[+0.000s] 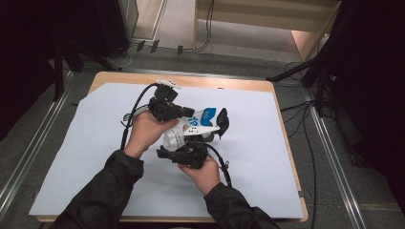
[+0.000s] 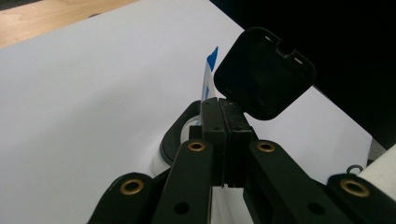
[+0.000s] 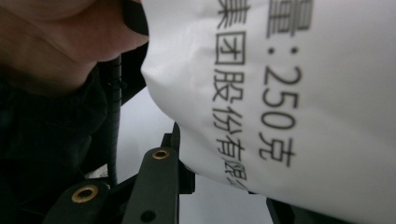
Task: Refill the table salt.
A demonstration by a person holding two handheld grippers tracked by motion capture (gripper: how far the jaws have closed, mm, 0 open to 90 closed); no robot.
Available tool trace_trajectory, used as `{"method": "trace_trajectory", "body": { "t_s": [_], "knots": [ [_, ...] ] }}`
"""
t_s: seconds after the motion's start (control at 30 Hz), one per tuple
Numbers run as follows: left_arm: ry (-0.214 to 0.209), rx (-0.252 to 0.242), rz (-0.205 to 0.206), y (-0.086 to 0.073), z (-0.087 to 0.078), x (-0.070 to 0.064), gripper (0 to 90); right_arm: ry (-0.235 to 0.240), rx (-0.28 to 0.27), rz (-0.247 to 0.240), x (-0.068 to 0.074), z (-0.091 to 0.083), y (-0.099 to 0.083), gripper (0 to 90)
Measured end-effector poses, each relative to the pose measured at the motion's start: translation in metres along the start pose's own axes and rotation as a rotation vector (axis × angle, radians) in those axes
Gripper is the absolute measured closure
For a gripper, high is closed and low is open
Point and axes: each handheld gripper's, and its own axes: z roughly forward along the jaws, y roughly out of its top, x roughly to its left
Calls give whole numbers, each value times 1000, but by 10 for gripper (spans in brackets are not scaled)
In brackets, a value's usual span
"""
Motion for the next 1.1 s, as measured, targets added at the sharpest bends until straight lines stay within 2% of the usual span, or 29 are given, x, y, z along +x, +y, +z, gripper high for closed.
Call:
{"method": "trace_trajectory", "body": {
  "t_s": [0.8,0.93,1.1],
  "knots": [
    [-38,17,11,-17,-4,9,900,-88,17,-104,-5,15,-16,660],
    [-42,40,11,-19,-3,10,893,-83,9,-83,-8,15,-16,651],
    [-47,60,19,-20,-2,10,892,-101,15,-87,-9,15,-19,652]
  ]
}}
